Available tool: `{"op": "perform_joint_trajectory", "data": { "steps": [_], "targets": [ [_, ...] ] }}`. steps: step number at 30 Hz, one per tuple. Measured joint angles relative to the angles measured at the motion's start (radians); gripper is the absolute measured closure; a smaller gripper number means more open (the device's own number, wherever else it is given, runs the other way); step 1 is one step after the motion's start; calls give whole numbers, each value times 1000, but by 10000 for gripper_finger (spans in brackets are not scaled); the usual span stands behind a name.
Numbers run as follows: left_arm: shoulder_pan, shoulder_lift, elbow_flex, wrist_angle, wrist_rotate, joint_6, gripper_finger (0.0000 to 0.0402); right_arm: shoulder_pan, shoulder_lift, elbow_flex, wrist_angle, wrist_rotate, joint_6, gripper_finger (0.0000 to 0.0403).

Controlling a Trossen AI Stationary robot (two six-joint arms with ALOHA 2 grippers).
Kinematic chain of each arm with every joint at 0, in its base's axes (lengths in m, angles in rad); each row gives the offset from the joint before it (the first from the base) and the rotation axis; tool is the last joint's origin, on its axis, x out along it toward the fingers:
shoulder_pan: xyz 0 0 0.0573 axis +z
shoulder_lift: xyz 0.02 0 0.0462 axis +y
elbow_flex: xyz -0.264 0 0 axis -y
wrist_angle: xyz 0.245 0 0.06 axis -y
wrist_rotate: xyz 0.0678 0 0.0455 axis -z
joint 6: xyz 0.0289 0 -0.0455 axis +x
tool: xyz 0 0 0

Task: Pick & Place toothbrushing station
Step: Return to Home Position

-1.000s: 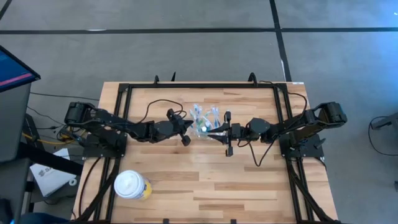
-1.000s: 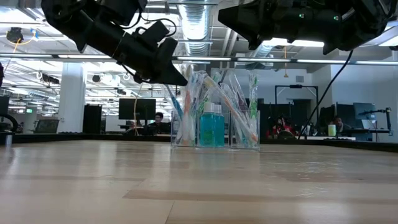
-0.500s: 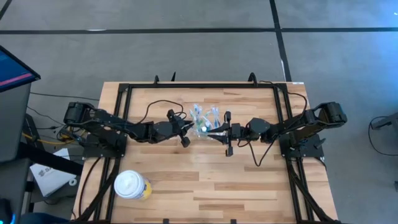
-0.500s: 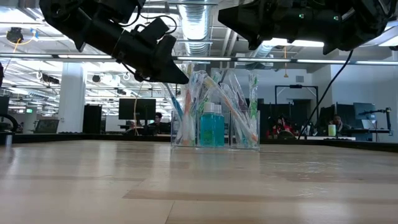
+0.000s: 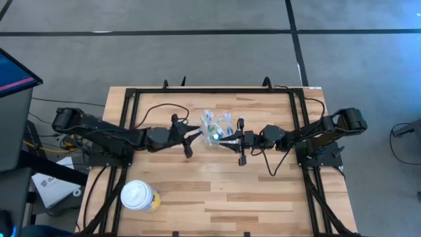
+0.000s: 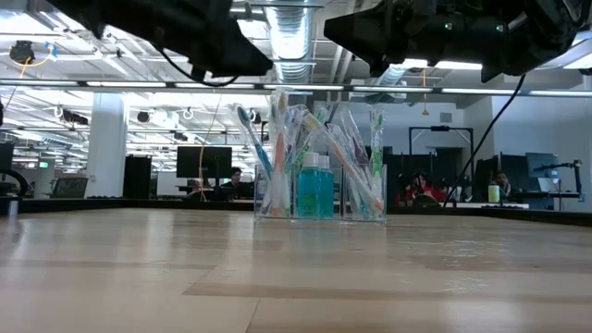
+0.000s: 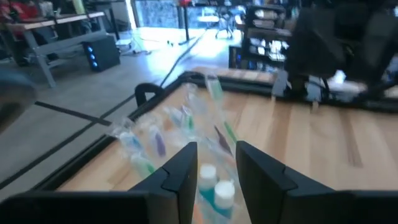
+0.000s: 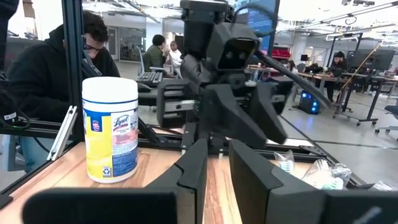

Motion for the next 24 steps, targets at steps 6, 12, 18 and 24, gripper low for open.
{"op": "perform_joint_trajectory", "data": {
  "steps": [6,12,18,24],
  "targets": [
    [-33,-94,0,-136,1,17,295,-18,-38,0,-65,0,1,343],
    [-52,-214,0,-263,1,17,295,-34,-163,0,-272,1,1,343],
    [-68,-307,0,-378,1,17,295,-35,-308,0,-503,1,12,351],
    [-72,-334,-1,-422,0,36,295,-30,-409,-1,-668,61,34,375]
  ]
}}
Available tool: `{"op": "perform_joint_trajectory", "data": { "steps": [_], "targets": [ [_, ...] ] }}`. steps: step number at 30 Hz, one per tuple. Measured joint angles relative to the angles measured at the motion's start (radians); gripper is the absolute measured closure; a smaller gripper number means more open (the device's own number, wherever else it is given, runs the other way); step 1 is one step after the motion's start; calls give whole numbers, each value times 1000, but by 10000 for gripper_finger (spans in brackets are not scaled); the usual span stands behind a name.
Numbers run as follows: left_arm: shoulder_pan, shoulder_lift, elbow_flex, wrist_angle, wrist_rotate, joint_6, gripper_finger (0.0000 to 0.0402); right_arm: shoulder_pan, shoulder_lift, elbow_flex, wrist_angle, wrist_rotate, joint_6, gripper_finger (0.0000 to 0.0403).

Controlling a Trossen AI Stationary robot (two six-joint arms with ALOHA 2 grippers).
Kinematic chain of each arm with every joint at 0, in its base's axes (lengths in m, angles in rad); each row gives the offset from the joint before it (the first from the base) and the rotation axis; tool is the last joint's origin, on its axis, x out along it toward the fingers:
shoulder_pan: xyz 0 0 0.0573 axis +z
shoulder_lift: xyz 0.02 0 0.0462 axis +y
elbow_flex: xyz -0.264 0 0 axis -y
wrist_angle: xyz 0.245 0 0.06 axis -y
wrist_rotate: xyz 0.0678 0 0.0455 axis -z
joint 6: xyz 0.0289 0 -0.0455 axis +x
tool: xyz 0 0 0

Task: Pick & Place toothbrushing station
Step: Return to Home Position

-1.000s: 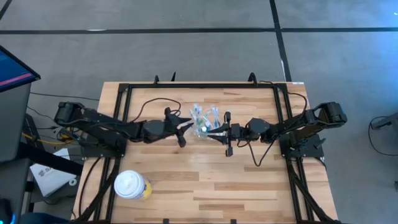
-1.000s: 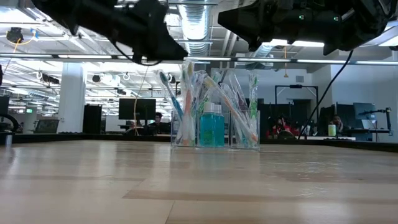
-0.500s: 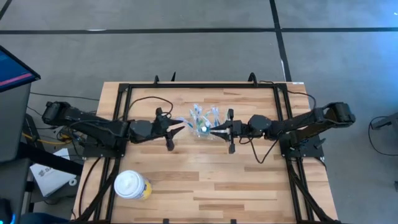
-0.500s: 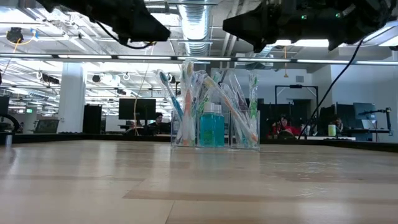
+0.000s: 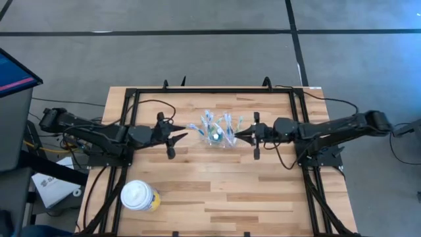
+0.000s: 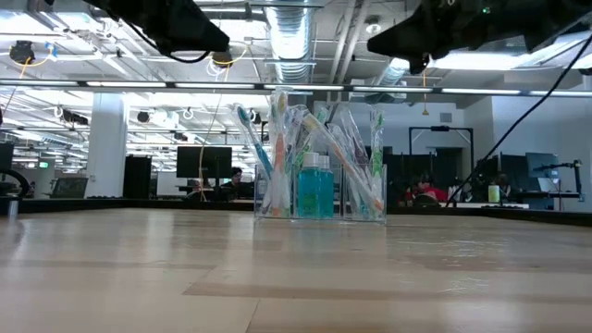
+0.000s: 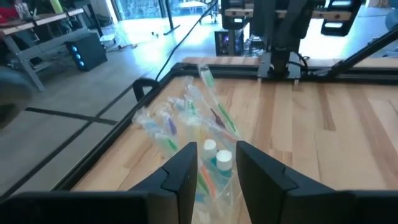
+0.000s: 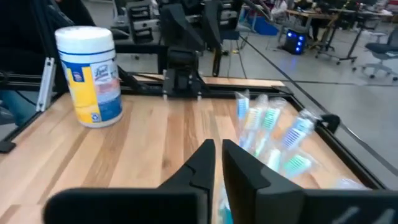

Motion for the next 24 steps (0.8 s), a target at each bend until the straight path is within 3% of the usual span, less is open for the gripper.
{"op": "perform_joint_trajectory", "data": {
  "steps": [4,10,14,24],
  "targets": [
    [0,-12,0,-39,-4,0,295,14,-50,-5,-66,33,-7,398],
    [0,-68,-47,-30,-17,-2,295,42,-119,-31,-145,151,-7,398],
    [1,-179,-120,-32,-76,-22,295,59,-209,-95,-124,186,-3,402],
    [0,-490,-293,-17,-75,2,295,66,-486,-257,-119,233,10,402]
  ]
}}
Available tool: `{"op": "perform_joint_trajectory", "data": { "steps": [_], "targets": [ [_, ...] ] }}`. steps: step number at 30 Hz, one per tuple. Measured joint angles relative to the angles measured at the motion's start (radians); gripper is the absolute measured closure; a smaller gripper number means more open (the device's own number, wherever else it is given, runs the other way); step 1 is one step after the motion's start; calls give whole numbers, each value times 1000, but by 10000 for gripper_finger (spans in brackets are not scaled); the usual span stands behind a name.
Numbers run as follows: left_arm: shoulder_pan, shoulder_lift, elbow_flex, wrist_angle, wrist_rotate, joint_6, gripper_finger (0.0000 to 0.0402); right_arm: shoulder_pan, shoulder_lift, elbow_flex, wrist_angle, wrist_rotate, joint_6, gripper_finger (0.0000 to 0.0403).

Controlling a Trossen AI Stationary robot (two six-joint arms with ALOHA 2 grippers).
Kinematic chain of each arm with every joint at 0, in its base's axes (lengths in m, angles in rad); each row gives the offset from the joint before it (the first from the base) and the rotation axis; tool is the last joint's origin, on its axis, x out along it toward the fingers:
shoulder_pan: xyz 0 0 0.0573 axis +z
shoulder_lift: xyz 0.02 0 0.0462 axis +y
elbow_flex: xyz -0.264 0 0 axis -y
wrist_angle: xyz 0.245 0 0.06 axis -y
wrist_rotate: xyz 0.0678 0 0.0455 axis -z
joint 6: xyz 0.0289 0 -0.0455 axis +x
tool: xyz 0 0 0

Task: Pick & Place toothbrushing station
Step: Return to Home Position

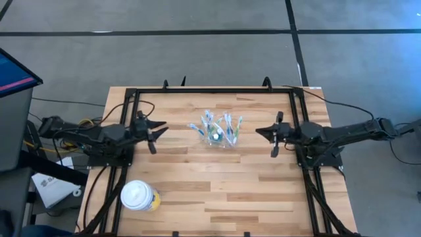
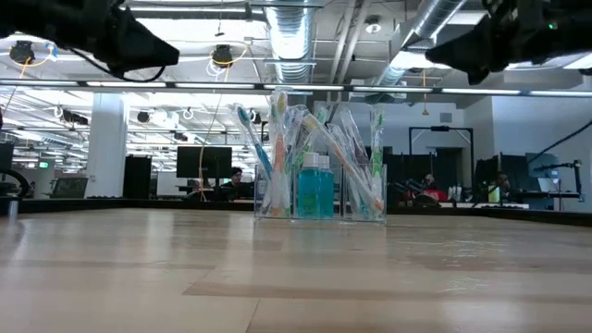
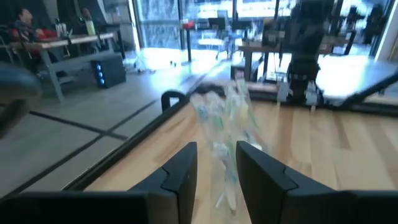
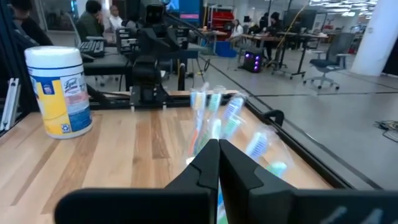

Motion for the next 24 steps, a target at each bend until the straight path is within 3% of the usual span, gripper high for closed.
{"op": "perform_joint_trajectory", "data": {
  "steps": [3,13,20,24],
  "targets": [
    [0,-82,-39,12,3,15,295,-1,-81,-52,-3,17,7,402],
    [1,-318,-154,24,151,107,296,-1,-385,-193,1,22,-26,402],
    [3,-464,-243,37,162,129,296,-3,-581,-271,-56,22,-69,402],
    [3,-462,-285,52,204,129,296,-4,-579,-273,-98,27,-72,402]
  ]
}}
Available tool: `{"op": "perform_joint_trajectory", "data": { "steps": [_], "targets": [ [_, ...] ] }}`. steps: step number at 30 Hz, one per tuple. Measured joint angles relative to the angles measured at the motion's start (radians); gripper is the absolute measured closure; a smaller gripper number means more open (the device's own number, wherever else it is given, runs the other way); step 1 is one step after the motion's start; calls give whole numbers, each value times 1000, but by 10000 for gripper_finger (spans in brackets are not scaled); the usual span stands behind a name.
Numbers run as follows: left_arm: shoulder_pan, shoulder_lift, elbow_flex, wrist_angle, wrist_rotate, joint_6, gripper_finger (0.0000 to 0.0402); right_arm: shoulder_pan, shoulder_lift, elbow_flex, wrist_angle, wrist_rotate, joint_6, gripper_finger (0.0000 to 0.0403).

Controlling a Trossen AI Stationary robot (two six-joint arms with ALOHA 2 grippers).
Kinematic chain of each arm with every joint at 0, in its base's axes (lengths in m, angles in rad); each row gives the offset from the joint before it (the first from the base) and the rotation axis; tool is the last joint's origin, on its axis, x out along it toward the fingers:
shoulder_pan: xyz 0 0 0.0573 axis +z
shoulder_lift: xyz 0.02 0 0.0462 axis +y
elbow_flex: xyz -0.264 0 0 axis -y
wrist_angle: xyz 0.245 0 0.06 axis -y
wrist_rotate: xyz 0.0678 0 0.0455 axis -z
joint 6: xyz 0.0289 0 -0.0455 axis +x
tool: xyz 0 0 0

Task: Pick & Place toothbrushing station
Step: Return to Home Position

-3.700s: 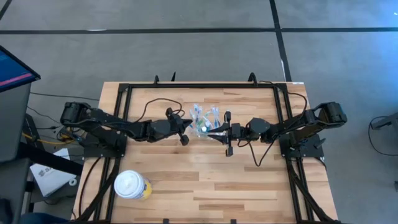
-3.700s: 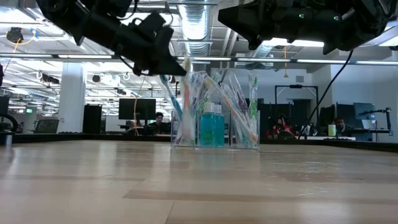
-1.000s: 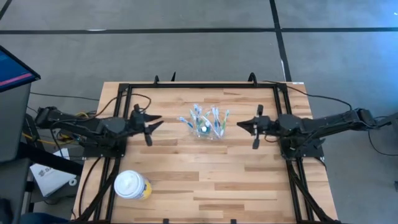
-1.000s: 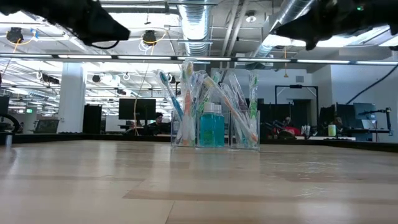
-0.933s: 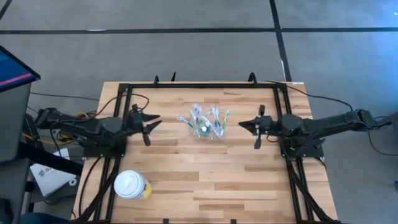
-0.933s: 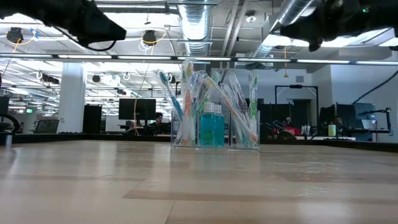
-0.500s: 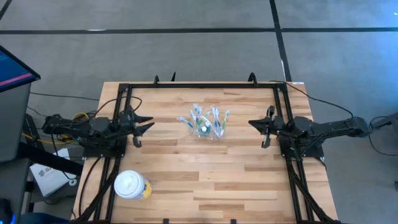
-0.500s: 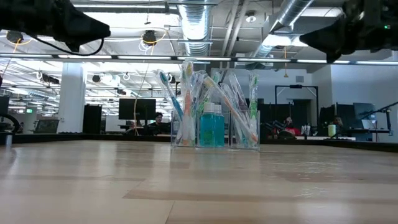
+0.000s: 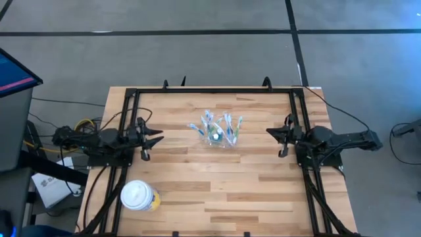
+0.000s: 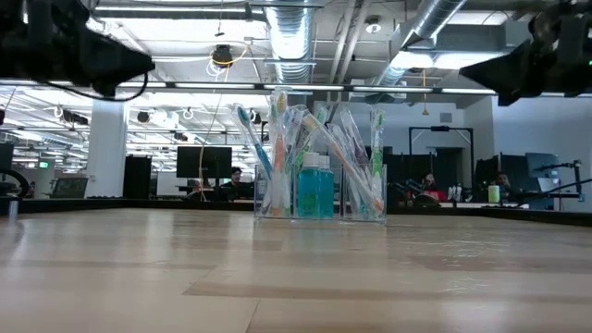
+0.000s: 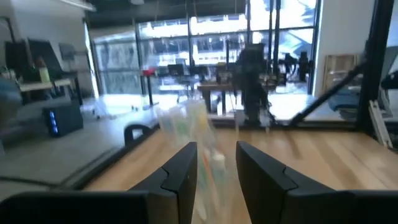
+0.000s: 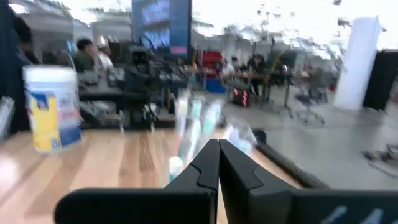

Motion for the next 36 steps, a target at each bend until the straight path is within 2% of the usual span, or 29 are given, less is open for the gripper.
{"op": "perform_joint_trajectory", "data": {
  "steps": [9,36],
  "targets": [
    [0,24,-23,-4,4,-22,296,-32,7,0,-78,31,35,402],
    [0,181,-23,11,3,-24,295,-52,8,-2,-78,21,72,403]
  ]
}}
